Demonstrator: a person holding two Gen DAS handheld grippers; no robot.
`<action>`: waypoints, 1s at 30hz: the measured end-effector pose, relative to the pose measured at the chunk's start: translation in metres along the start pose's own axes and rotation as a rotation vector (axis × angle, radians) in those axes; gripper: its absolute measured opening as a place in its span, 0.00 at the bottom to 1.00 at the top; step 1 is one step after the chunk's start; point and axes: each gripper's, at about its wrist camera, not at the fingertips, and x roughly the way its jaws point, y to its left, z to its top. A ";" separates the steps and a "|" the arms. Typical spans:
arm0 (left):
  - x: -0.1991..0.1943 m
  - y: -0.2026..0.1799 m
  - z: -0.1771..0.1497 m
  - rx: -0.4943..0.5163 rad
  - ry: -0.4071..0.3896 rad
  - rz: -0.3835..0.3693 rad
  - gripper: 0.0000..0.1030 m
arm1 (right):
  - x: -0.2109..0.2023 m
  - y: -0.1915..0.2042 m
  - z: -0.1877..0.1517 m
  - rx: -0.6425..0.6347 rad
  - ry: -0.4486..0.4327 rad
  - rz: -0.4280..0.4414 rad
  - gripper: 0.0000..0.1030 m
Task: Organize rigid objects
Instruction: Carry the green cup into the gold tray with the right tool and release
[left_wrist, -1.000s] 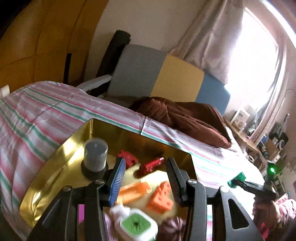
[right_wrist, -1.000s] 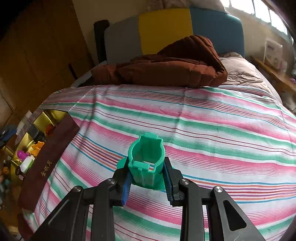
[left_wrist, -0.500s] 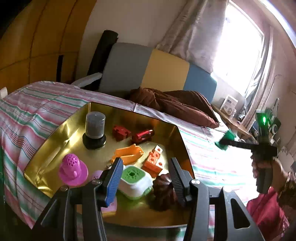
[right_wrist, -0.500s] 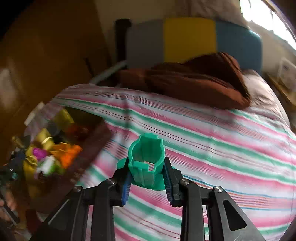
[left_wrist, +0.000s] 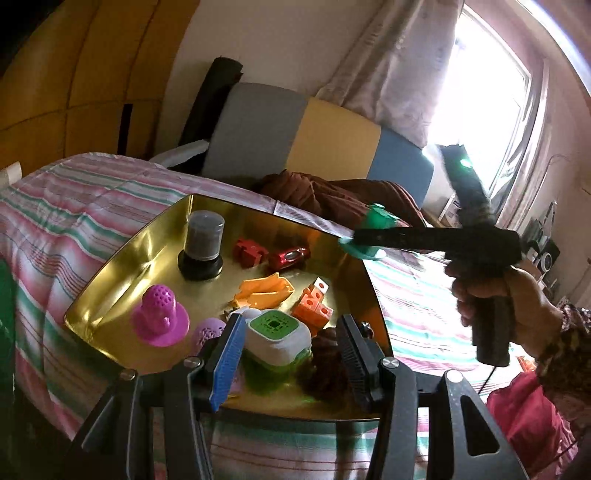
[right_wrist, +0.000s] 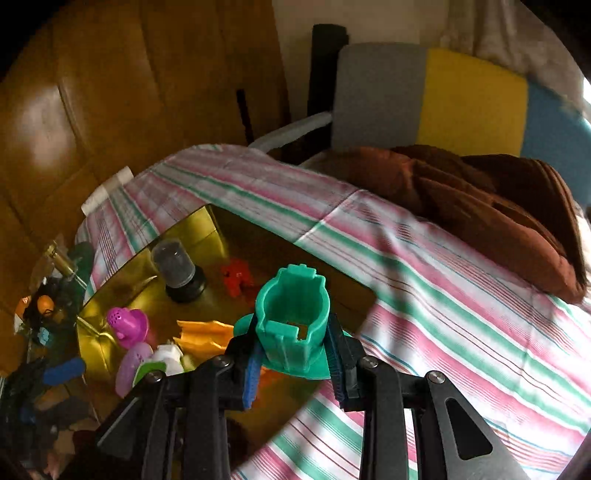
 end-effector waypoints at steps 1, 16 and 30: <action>0.000 0.000 0.000 0.000 0.003 0.000 0.50 | 0.006 0.004 0.002 -0.009 0.012 -0.010 0.31; -0.004 -0.003 0.003 0.009 0.001 0.079 0.50 | 0.079 0.016 0.005 -0.038 0.133 -0.103 0.31; -0.001 -0.006 0.001 0.019 0.017 0.130 0.50 | 0.065 0.020 -0.015 -0.050 0.144 -0.117 0.50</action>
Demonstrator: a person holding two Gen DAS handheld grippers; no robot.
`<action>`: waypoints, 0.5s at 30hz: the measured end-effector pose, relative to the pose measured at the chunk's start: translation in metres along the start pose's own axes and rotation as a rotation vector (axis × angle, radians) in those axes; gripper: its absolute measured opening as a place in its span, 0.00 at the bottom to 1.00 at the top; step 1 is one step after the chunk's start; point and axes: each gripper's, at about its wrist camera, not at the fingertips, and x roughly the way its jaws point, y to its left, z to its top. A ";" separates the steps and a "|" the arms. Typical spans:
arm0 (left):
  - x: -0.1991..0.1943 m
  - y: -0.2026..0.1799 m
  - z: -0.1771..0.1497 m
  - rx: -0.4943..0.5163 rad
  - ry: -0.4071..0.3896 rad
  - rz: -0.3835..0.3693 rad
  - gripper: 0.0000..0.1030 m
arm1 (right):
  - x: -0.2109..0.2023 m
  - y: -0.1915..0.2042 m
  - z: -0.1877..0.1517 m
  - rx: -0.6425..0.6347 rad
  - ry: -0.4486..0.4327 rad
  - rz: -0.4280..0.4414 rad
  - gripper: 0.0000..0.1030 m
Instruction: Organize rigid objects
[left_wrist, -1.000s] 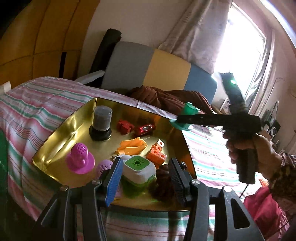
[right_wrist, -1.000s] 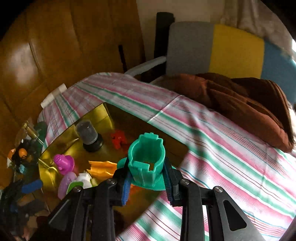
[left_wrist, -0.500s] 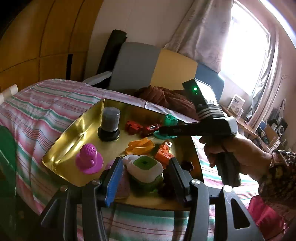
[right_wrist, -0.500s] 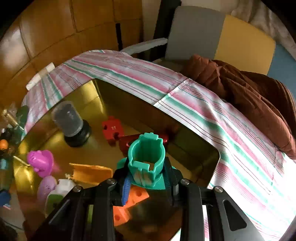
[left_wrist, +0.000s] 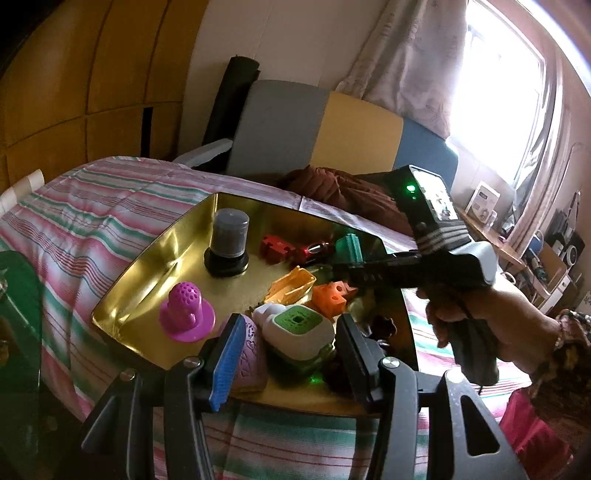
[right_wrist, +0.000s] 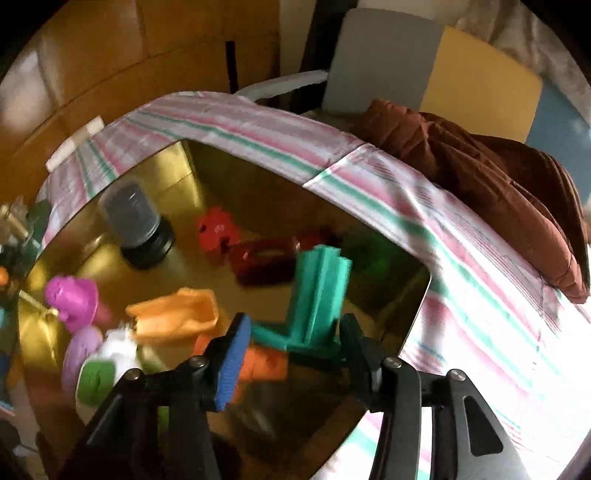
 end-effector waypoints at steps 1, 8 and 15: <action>0.000 -0.001 0.000 0.002 0.002 0.003 0.50 | -0.003 -0.001 -0.003 0.011 -0.002 0.016 0.50; -0.004 -0.004 0.001 0.002 0.014 0.054 0.50 | -0.043 -0.010 -0.030 0.238 -0.086 0.184 0.52; -0.010 -0.007 0.001 0.040 0.026 0.119 0.50 | -0.082 0.003 -0.050 0.320 -0.158 0.201 0.72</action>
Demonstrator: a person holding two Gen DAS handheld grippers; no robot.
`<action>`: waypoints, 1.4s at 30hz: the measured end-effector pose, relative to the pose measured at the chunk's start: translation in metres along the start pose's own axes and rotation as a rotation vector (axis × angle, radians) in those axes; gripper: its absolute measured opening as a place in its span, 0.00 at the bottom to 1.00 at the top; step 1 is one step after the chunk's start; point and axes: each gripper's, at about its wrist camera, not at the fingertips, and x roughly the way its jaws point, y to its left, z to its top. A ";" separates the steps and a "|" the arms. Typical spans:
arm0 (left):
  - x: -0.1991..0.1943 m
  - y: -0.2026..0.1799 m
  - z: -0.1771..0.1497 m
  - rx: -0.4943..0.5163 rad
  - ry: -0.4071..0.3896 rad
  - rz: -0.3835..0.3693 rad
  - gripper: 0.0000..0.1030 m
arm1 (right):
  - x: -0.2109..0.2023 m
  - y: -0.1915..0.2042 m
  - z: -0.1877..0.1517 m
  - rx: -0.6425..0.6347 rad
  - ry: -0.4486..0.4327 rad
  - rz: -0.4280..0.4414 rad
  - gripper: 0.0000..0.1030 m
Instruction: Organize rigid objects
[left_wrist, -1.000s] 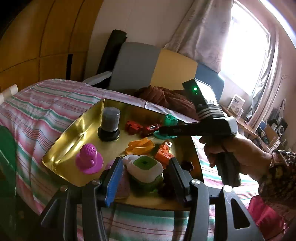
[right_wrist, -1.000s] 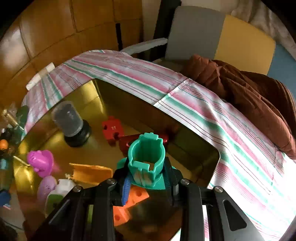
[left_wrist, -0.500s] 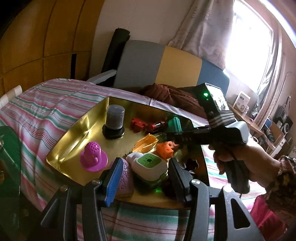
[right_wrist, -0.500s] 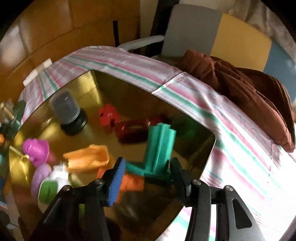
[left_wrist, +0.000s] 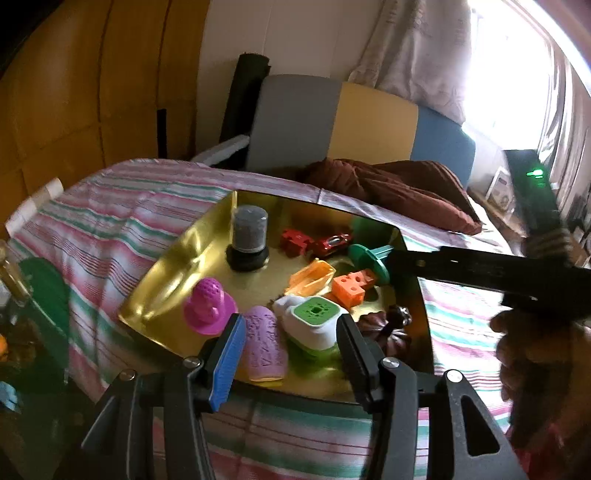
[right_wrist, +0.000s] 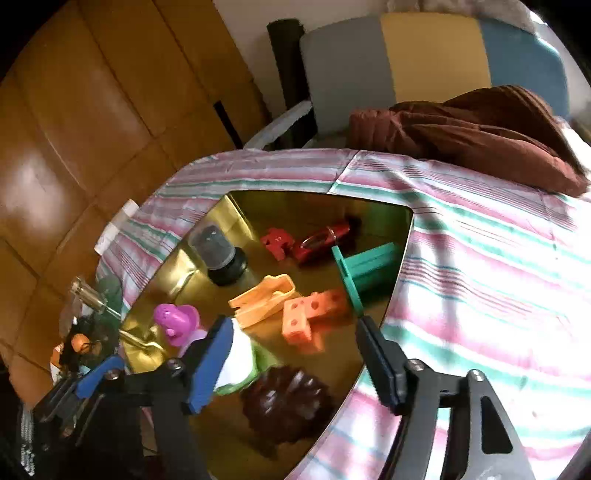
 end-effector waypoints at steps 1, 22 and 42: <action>-0.002 -0.001 0.000 0.008 -0.007 0.010 0.50 | -0.005 0.003 -0.003 0.002 -0.010 -0.008 0.76; -0.030 0.043 0.016 -0.080 0.006 0.211 0.50 | -0.043 0.076 -0.034 -0.030 -0.072 -0.223 1.00; -0.030 0.039 0.017 -0.007 0.064 0.214 0.50 | -0.040 0.091 -0.043 0.026 -0.084 -0.382 1.00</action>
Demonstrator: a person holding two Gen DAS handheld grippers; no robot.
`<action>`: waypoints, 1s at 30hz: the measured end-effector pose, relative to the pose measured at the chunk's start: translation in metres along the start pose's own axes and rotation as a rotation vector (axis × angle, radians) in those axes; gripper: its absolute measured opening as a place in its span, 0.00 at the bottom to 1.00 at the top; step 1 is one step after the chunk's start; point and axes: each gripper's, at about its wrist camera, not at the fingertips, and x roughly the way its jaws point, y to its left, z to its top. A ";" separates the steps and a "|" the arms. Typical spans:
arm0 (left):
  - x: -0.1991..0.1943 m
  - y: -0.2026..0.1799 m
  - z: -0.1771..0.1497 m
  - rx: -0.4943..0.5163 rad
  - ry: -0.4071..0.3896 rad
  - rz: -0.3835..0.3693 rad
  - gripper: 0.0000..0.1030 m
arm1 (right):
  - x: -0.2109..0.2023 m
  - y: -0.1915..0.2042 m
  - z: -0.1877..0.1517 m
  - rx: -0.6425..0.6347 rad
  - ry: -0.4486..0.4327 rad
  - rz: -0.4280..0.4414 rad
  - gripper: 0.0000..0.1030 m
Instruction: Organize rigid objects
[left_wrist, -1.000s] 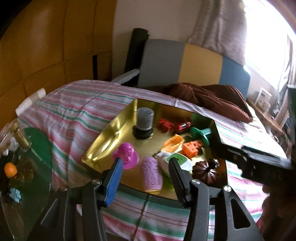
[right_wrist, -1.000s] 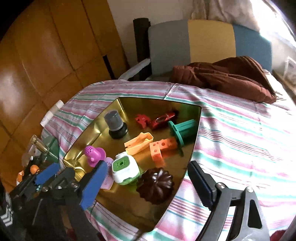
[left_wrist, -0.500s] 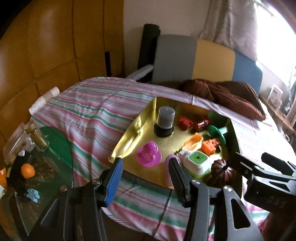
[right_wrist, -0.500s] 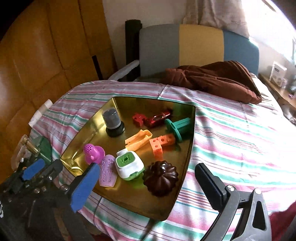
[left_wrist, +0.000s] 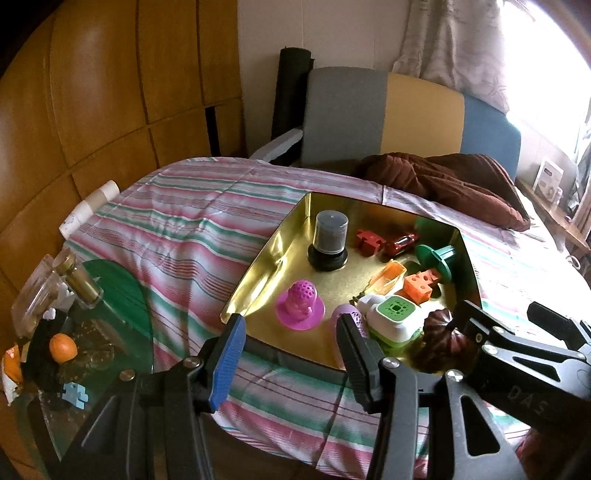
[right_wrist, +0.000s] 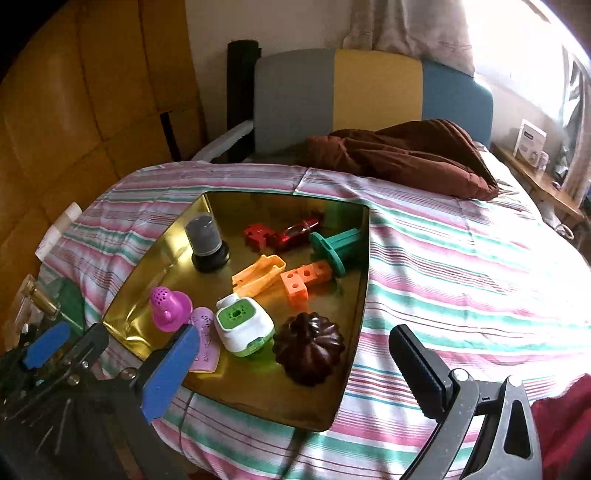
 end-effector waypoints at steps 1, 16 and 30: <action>0.000 0.000 0.000 -0.002 0.002 -0.001 0.50 | 0.000 0.000 -0.001 0.001 0.001 -0.002 1.00; 0.000 -0.001 -0.001 -0.002 0.017 0.001 0.50 | 0.001 0.003 -0.003 -0.007 -0.005 -0.056 1.00; 0.000 0.000 -0.002 -0.010 0.013 0.015 0.50 | 0.004 -0.001 -0.003 -0.003 0.000 -0.072 1.00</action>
